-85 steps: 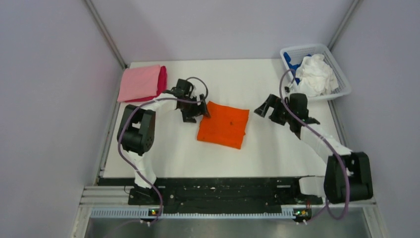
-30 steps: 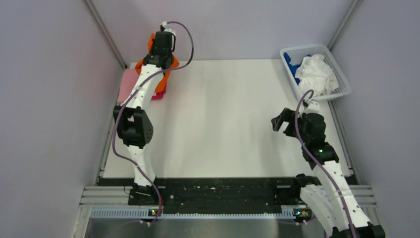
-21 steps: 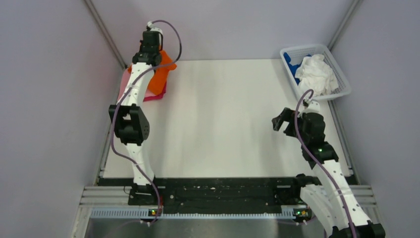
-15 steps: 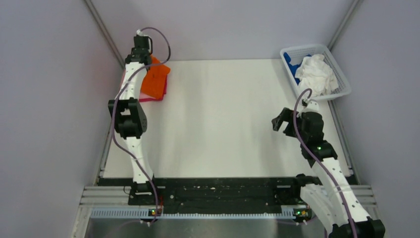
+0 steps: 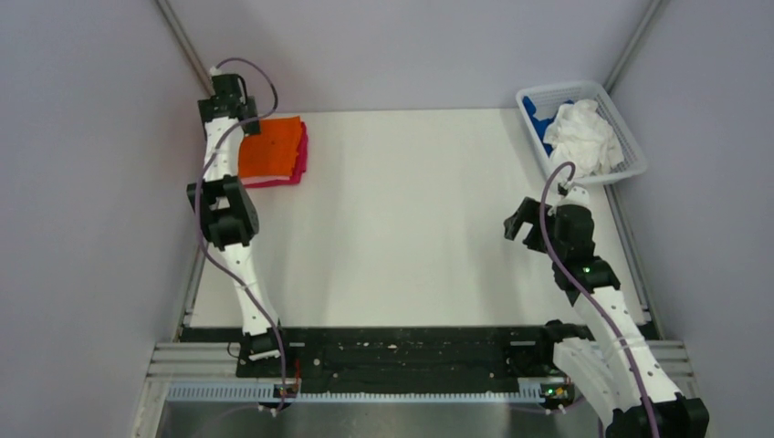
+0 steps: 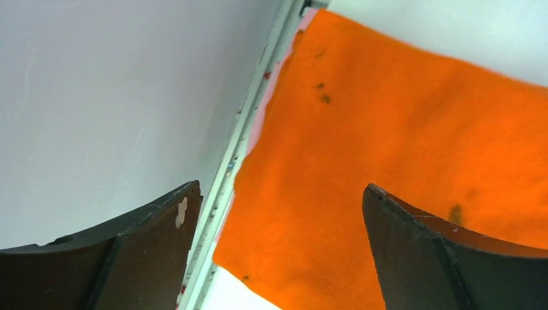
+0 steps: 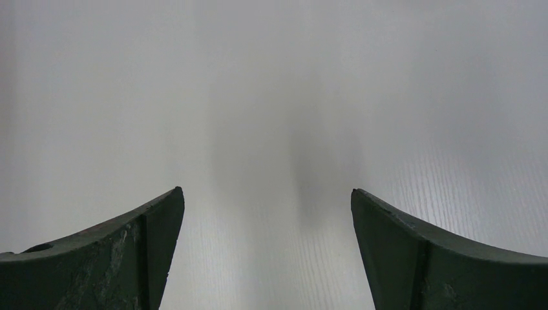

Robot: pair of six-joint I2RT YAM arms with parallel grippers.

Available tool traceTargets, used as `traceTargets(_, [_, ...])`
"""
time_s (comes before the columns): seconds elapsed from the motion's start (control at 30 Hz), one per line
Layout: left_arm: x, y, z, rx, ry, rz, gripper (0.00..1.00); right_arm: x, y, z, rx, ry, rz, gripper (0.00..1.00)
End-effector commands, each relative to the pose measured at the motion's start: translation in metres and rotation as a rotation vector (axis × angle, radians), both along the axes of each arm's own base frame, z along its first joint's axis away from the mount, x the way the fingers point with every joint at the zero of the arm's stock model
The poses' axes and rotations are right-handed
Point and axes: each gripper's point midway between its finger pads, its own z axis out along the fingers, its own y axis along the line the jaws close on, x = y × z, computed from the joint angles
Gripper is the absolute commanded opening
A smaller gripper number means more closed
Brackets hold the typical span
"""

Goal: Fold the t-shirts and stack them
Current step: Reset both arms

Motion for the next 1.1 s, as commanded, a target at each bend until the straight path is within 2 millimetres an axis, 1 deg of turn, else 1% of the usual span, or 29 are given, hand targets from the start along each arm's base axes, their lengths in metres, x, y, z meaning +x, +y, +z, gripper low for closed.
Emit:
traceTargets(0.0, [0.02,-0.026,0.078,-0.083,-0.239,-0.059,0.99,0.007,-0.008,0.017,0.009,-0.048,-0.065,0.99])
traceTargets(0.07, [0.017,-0.04,0.092,-0.151,-0.281,-0.084,0.99,0.007,-0.009,0.018,0.02,-0.051,-0.078,0.99])
traceTargets(0.1, [0.014,-0.05,0.094,-0.2,-0.289,-0.108,0.99,0.007,-0.009,0.019,0.026,-0.057,-0.084,0.99])
traceTargets(0.13, [0.01,-0.062,0.1,-0.253,-0.304,-0.137,0.99,0.006,-0.009,0.02,0.029,-0.059,-0.088,0.99])
traceTargets(0.17, [0.005,-0.076,0.106,-0.314,-0.318,-0.176,0.99,0.006,-0.009,0.02,0.033,-0.062,-0.092,0.99])
traceTargets(0.2, [-0.001,-0.096,0.11,-0.392,-0.33,-0.237,0.99,0.005,-0.01,0.021,0.038,-0.064,-0.098,0.99])
traceTargets(0.23, [-0.009,-0.117,0.119,-0.474,-0.353,-0.303,0.99,0.005,-0.01,0.022,0.045,-0.067,-0.102,0.99])
traceTargets(0.27, [-0.019,-0.141,0.126,-0.568,-0.373,-0.373,0.99,0.004,-0.01,0.022,0.05,-0.065,-0.105,0.99])
traceTargets(0.33, [-0.044,-0.178,0.14,-0.683,-0.426,-0.436,0.99,0.002,-0.008,0.022,0.063,-0.063,-0.1,0.99])
traceTargets(0.37, [-0.061,-0.192,0.154,-0.689,-0.479,-0.457,0.99,0.001,-0.006,0.02,0.067,-0.058,-0.093,0.99])
traceTargets(0.4, [-0.079,-0.206,0.156,-0.697,-0.503,-0.469,0.99,-0.001,-0.004,0.019,0.074,-0.052,-0.083,0.99])
traceTargets(0.43, [-0.097,-0.219,0.152,-0.696,-0.516,-0.473,0.99,-0.002,-0.003,0.016,0.081,-0.044,-0.079,0.99])
traceTargets(0.5, [-0.134,-0.242,0.135,-0.696,-0.512,-0.46,0.99,-0.006,0.001,0.01,0.095,-0.02,-0.069,0.99])
traceTargets(0.6, [-0.198,-0.293,0.089,-0.758,-0.417,-0.535,0.99,-0.013,0.007,0.006,0.111,-0.009,-0.034,0.99])
traceTargets(0.67, [-0.235,-0.315,0.051,-0.815,-0.342,-0.573,0.99,-0.017,0.007,0.005,0.116,-0.016,-0.032,0.99])
traceTargets(0.73, [-0.265,-0.322,0.018,-0.843,-0.271,-0.561,0.99,-0.021,0.007,0.0,0.121,-0.019,-0.034,0.99])
traceTargets(0.8, [-0.288,-0.319,-0.013,-0.851,-0.193,-0.527,0.99,-0.026,0.01,-0.006,0.147,-0.018,-0.026,0.99])
traceTargets(0.87, [-0.298,-0.308,-0.028,-0.82,-0.169,-0.47,0.99,-0.029,0.013,-0.013,0.17,-0.014,-0.022,0.99])
traceTargets(0.9, [-0.301,-0.305,-0.03,-0.815,-0.17,-0.457,0.99,-0.031,0.013,-0.017,0.182,-0.014,-0.028,0.99])
traceTargets(0.97, [-0.304,-0.307,-0.028,-0.836,-0.18,-0.456,0.99,-0.033,0.014,-0.023,0.202,-0.015,-0.033,0.99])
traceTargets(1.0, [-0.304,-0.31,-0.024,-0.85,-0.195,-0.473,0.99,-0.034,0.015,-0.024,0.209,-0.018,-0.035,0.99])
traceTargets(1.07, [-0.303,-0.312,-0.02,-0.863,-0.208,-0.485,0.99,-0.035,0.01,-0.027,0.215,-0.017,-0.072,0.99])
